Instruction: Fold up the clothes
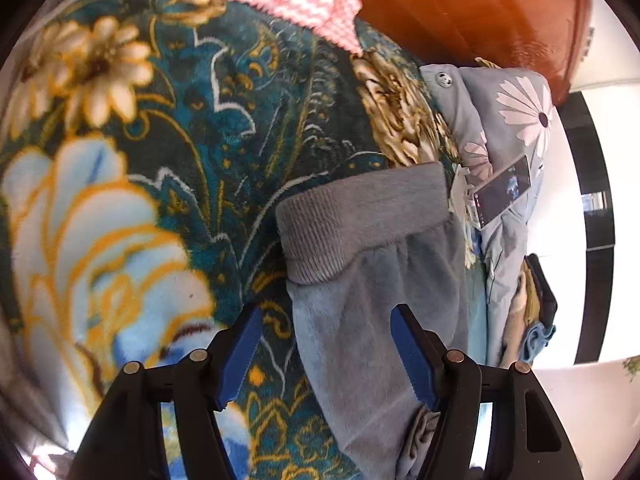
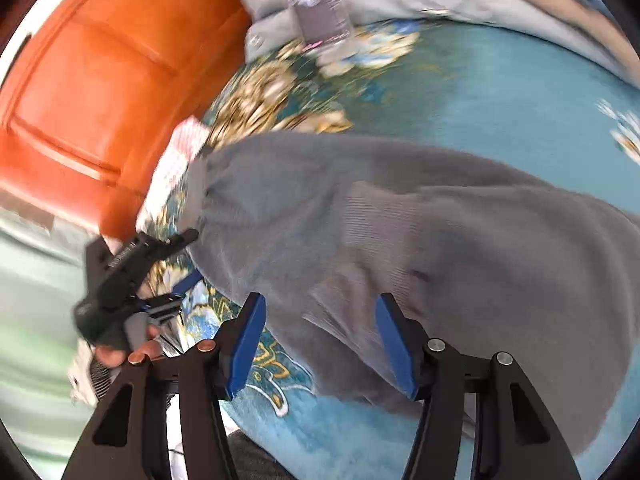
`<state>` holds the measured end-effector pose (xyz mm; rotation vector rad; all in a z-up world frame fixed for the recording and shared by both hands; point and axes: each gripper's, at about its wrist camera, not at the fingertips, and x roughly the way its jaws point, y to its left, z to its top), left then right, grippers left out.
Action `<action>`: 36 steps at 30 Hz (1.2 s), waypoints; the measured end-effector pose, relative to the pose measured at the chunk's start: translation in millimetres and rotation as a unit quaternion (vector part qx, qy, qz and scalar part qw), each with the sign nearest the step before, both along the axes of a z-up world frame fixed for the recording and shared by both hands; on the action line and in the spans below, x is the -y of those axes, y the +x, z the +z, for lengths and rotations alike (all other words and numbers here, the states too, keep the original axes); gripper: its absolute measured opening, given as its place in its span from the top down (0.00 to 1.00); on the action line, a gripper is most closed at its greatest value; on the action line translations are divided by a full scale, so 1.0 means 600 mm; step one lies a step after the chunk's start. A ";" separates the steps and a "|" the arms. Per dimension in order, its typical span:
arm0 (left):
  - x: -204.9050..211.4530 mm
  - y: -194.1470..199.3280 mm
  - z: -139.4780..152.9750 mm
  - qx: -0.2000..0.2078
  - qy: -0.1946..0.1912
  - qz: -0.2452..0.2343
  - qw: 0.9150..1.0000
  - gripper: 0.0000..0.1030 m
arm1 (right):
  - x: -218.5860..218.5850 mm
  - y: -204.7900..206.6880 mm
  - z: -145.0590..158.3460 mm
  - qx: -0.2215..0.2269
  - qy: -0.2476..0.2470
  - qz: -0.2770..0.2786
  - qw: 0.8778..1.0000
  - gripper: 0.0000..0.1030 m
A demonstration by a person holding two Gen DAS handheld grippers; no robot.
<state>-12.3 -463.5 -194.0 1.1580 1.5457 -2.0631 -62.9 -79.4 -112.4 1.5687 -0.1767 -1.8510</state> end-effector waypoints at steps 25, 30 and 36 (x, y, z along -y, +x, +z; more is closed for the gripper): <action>-0.108 -0.068 0.179 -0.037 -0.246 -0.084 0.965 0.82 | -0.240 -0.046 -0.061 0.090 -0.016 -0.162 0.983 0.43; -0.221 -0.087 0.273 -0.100 -0.296 -0.149 0.938 0.82 | -0.295 -0.057 -0.054 0.091 -0.037 -0.189 0.977 0.43; -0.404 -0.097 0.308 -0.143 -0.320 -0.245 0.904 0.82 | -0.380 -0.056 -0.051 0.090 -0.059 -0.238 0.965 0.43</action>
